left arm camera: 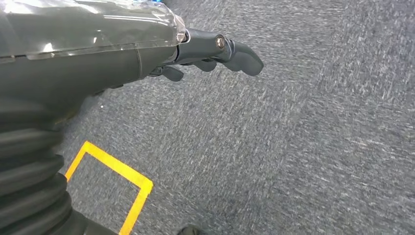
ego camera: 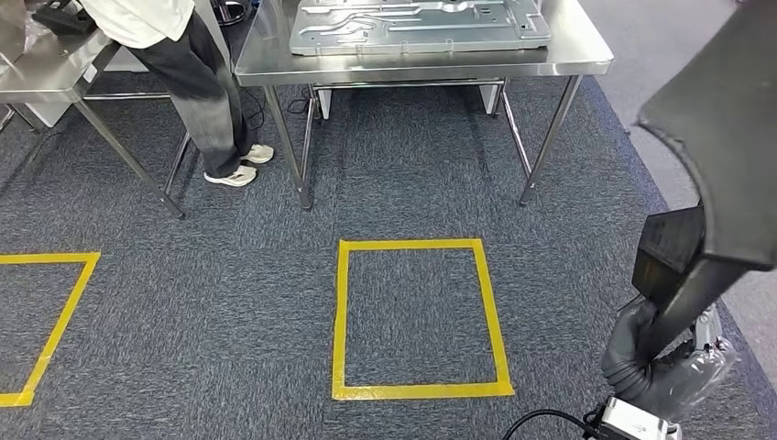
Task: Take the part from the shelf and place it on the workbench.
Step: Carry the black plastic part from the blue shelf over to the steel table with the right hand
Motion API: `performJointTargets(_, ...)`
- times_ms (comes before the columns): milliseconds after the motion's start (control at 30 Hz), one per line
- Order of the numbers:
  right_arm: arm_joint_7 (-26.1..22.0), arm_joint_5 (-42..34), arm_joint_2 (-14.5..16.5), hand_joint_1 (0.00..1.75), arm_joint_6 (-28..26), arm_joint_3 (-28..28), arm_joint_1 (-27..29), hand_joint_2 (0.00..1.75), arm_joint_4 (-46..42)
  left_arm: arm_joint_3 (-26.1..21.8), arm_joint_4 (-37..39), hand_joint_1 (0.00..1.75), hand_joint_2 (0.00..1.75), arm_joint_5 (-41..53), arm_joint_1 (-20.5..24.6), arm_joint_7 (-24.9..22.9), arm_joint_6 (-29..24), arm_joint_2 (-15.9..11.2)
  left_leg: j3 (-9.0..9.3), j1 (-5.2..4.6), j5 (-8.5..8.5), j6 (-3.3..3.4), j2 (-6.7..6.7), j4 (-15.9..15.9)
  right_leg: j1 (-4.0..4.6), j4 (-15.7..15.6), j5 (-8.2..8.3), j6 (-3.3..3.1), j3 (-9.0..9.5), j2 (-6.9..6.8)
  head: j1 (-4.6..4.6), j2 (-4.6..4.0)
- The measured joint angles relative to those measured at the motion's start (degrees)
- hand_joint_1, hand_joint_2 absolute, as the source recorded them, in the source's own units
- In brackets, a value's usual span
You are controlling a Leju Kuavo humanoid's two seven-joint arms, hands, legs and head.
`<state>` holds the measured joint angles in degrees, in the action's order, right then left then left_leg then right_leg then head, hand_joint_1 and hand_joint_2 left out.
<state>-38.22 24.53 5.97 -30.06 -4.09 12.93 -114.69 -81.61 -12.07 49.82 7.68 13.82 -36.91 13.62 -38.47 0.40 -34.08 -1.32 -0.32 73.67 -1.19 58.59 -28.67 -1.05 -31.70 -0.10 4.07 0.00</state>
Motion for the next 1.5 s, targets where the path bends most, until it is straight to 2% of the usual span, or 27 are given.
performJointTargets(67,0.2,0.3,0.0,1.75,0.0,0.0,0.0,1.75,0.1,0.0,0.0,0.0,1.75,0.0,-0.2,-0.1,0.0,0.0,-2.0,-0.01,0.02,0.18,0.0,0.6,0.16,0.0,-0.89,-0.01,1.07,0.09,0.0,0.0)
performJointTargets(167,0.4,0.3,0.0,1.75,0.0,0.0,-0.2,1.75,0.2,0.0,0.0,0.0,1.75,0.0,-0.3,-0.1,0.0,-0.1,0.54,-0.45,6.89,1.5,0.11,-9.5,0.41,-0.1,-2.44,0.28,3.13,0.13,-0.02,0.0)
performJointTargets(233,0.4,0.4,0.0,1.75,0.0,0.0,-0.4,1.75,0.3,0.1,0.0,0.0,1.75,0.0,-0.3,-0.2,0.0,-0.1,1.79,-0.93,9.18,2.28,0.18,-13.7,0.4,-0.4,-3.24,0.92,4.0,0.19,-0.03,0.0)
performJointTargets(367,0.6,0.8,-0.1,1.75,0.0,0.0,-0.6,1.75,0.3,0.4,0.0,0.0,1.75,0.1,-0.3,-0.3,0.2,-0.1,4.42,-0.82,8.49,3.44,-0.05,-15.7,0.35,1.8,-2.75,2.26,4.62,0.14,-0.04,0.0)
performJointTargets(433,0.6,1.1,-0.2,1.75,0.1,-0.1,-0.7,1.75,0.2,0.6,0.0,0.0,1.75,0.1,-0.1,-0.3,0.3,0.0,6.09,-0.62,7.93,3.79,-0.11,-16.3,0.22,6.9,-3.6,2.61,1.58,0.14,-0.07,0.0)
performJointTargets(500,0.8,1.2,-0.3,1.75,0.1,-0.1,-0.6,1.75,0.2,0.8,0.0,0.0,1.75,0.1,-0.1,-0.3,0.4,0.0,7.24,-0.6,6.9,3.96,-0.15,-16.4,0.21,12.6,-6.28,2.9,-3.37,0.15,-0.08,0.0)
performJointTargets(567,1.0,1.2,-0.3,1.75,0.2,-0.2,-0.4,1.75,0.3,0.9,0.0,0.0,1.75,0.2,-0.2,-0.4,0.5,0.0,8.82,-0.57,5.5,3.81,-0.26,-16.4,0.15,13.8,-8.21,3.22,-6.83,0.14,-0.07,0.0)
performJointTargets(600,1.1,1.2,-0.3,1.75,0.2,-0.2,-0.4,1.75,0.3,0.9,0.0,0.0,1.75,0.2,-0.3,-0.4,0.6,0.0,9.86,-0.54,4.69,3.67,-0.33,-16.4,0.1,12.2,-7.47,3.36,-7.44,0.12,-0.08,0.0)
performJointTargets(633,1.1,1.2,-0.4,1.75,0.2,-0.2,-0.4,1.75,0.3,0.9,0.0,0.0,1.75,0.2,-0.3,-0.4,0.6,0.0,10.84,-0.51,3.83,3.48,-0.35,-16.4,0.05,9.4,-5.01,3.38,-7.45,0.1,-0.08,0.0)
performJointTargets(667,1.1,1.2,-0.5,1.75,0.3,-0.2,-0.4,1.75,0.4,0.9,0.0,0.0,1.75,0.2,-0.3,-0.4,0.6,0.0,11.8,-0.53,2.93,3.25,-0.34,-16.3,0.07,6.4,-1.25,3.25,-7.34,0.07,-0.08,0.0)
performJointTargets(733,1.3,1.2,-0.6,1.75,0.3,-0.3,-0.4,1.75,0.6,1.0,0.0,0.0,1.75,0.2,-0.3,-0.5,0.6,0.0,13.03,-0.64,1.46,2.62,-0.37,-16.6,0.32,2.5,3.88,2.57,-6.99,0.04,-0.11,0.0)
performJointTargets(767,1.4,1.2,-0.6,1.75,0.3,-0.3,-0.4,1.75,0.7,1.0,0.0,0.0,1.75,0.2,-0.2,-0.5,0.6,0.0,13.59,-0.72,1.14,2.25,-0.39,-16.6,0.42,1.9,4.6,2.17,-6.84,0.1,-0.13,0.0)
performJointTargets(800,1.5,1.2,-0.7,1.75,0.3,-0.4,-0.5,1.75,0.7,1.0,0.0,0.0,1.75,0.2,-0.1,-0.5,0.7,0.0,13.82,-0.75,1.25,1.87,-0.43,-16.4,0.42,1.8,3.95,1.73,-6.36,0.22,-0.14,0.0)
performJointTargets(867,1.5,1.3,-0.7,1.75,0.3,-0.4,-0.5,1.75,0.6,1.0,0.0,0.0,1.75,0.2,0.1,-0.5,0.7,0.0,12.82,-0.72,2.56,1.26,-0.29,-12.9,0.18,1.1,3.02,0.93,-4.72,0.31,-0.13,0.0)
performJointTargets(933,1.5,1.4,-0.7,1.75,0.3,-0.4,-0.5,1.75,0.5,1.0,0.0,0.0,1.75,0.2,0.3,-0.5,0.7,0.0,8.54,-0.55,3.17,0.71,-0.14,-6.0,0.03,0.6,1.77,0.41,-2.59,0.19,-0.11,0.0)
performJointTargets(967,1.5,1.5,-0.7,1.75,0.4,-0.4,-0.5,1.75,0.5,1.0,0.0,0.0,1.75,0.2,0.3,-0.5,0.7,0.0,5.84,-0.45,2.22,0.46,-0.09,-2.7,0.01,0.5,1.05,0.29,-1.59,0.15,-0.1,0.0)
performJointTargets(1033,1.6,1.8,-0.7,1.75,0.5,-0.4,-0.4,1.75,0.5,1.0,0.0,0.0,1.75,0.2,0.1,-0.6,0.8,0.0,1.19,-0.27,-2.16,0.25,-0.04,0.6,-0.02,0.3,-0.53,0.26,0.36,0.31,-0.08,0.0)
performJointTargets(1067,1.7,2.0,-0.7,1.75,0.6,-0.4,-0.4,1.75,0.5,1.0,0.0,0.0,1.75,0.1,0.0,-0.7,0.8,0.0,-0.32,-0.23,-4.14,0.3,-0.03,0.4,-0.03,0.3,-1.4,0.29,1.44,0.42,-0.09,0.0)
performJointTargets(1100,1.8,2.1,-0.7,1.75,0.8,-0.4,-0.4,1.75,0.6,1.0,0.0,0.0,1.75,0.1,-0.1,-0.8,0.8,0.0,-1.26,-0.24,-4.88,0.47,-0.03,-1.0,-0.03,0.3,-2.32,0.35,2.62,0.52,-0.09,0.0)
performJointTargets(1133,2.0,2.3,-0.7,1.75,1.0,-0.4,-0.5,1.75,0.6,1.0,0.0,0.0,1.75,0.0,-0.3,-1.0,0.8,0.0,-1.73,-0.3,-3.46,0.77,-0.03,-3.5,-0.01,0.2,-3.28,0.43,3.81,0.57,-0.09,0.0)
performJointTargets(1233,2.6,2.9,-0.7,1.75,1.5,-0.4,-0.8,1.75,1.1,1.0,0.0,0.0,1.75,-0.1,-0.7,-1.3,0.7,-0.2,-1.96,-0.97,9.41,1.99,0.01,-11.5,0.03,-0.1,-5.95,1.08,6.53,0.86,-0.09,0.0)
performJointTargets(1267,2.9,3.1,-0.7,1.75,1.7,-0.4,-0.9,1.75,1.3,1.0,0.0,0.0,1.75,-0.2,-0.7,-1.4,0.7,-0.2,-1.69,-1.19,11.8,2.25,-0.02,-12.8,0.01,-0.3,-6.38,1.46,7.27,0.98,-0.09,0.0)
performJointTargets(1333,3.2,3.4,-0.8,1.75,2.0,-0.4,-1.3,1.75,1.5,1.0,0.0,0.0,1.75,-0.3,-0.5,-1.5,0.7,-0.2,0.0,-1.25,11.14,2.67,-0.23,-13.8,-0.07,0.6,-5.59,2.32,7.87,1.06,-0.07,0.01)
performJointTargets(1367,3.4,3.5,-0.8,1.75,2.2,-0.4,-1.6,1.75,1.6,1.0,0.0,0.0,1.75,-0.3,-0.4,-1.5,0.6,-0.2,1.19,-1.14,10.75,3.04,-0.33,-14.5,-0.09,2.9,-4.27,2.61,7.15,0.98,-0.07,0.01)
performJointTargets(1433,3.6,3.7,-0.9,1.75,2.3,-0.4,-2.0,1.75,1.8,0.9,0.0,0.0,1.75,-0.4,-0.2,-1.5,0.6,-0.1,3.87,-0.9,9.77,3.59,-0.51,-15.7,-0.11,10.1,-2.49,2.94,2.93,0.8,-0.1,0.01)
performJointTargets(1467,3.7,3.7,-1.1,1.75,2.3,-0.3,-2.1,1.75,2.0,0.9,0.0,0.0,1.75,-0.4,-0.1,-1.6,0.6,-0.1,5.04,-0.9,9.11,3.76,-0.55,-16.1,-0.09,13.3,-3.15,3.0,0.31,0.7,-0.13,0.01)
performJointTargets(1500,3.7,3.8,-1.2,1.75,2.4,-0.3,-2.2,1.75,2.1,0.9,0.0,0.0,1.75,-0.4,-0.1,-1.5,0.6,0.0,6.13,-0.89,8.39,3.83,-0.65,-16.4,-0.09,15.3,-5.23,3.12,-2.16,0.66,-0.15,0.01)
